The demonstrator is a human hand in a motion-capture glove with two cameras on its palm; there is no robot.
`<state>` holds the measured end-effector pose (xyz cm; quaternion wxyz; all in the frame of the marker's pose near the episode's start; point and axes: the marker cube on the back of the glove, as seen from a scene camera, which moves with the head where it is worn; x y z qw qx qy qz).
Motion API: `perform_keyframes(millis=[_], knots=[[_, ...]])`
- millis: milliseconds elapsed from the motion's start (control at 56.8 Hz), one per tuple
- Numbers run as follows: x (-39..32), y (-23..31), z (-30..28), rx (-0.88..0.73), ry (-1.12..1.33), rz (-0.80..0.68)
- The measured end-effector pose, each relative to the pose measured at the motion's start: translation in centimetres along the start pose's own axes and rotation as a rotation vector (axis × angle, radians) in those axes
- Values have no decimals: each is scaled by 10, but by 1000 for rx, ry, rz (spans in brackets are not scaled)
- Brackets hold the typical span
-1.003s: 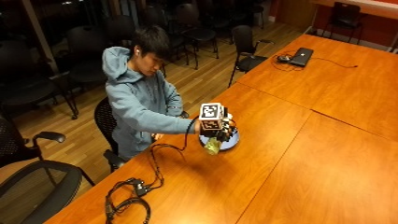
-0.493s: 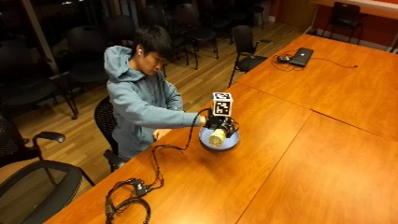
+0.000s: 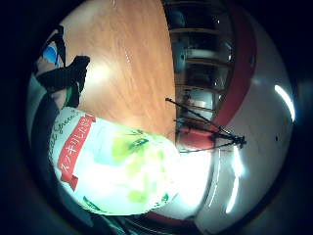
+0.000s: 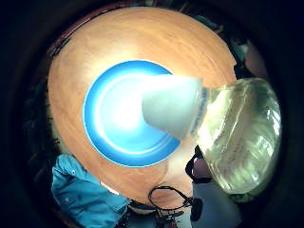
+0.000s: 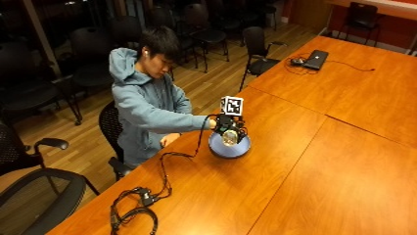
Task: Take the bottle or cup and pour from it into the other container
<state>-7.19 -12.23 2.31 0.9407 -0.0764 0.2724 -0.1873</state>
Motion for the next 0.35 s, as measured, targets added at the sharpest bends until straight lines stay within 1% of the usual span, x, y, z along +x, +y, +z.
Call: perform_keyframes(millis=[88, 106, 158, 176, 211, 229, 246, 299, 317, 352], knots=[[-6, -5, -2, -8, -17, 72], [-7, -8, -4, -4, -53, 129], [-21, -25, -13, 3, -216, 421], [-24, -29, -14, 3, -250, 487], [-25, -31, -15, 4, -261, 530], [-23, -29, -14, 5, -242, 510], [-19, -26, -12, 6, -209, 455], [-5, -9, -5, 14, -94, 153], [-1, -5, -4, 20, -81, 83], [2, -2, -3, 29, -84, 32]])
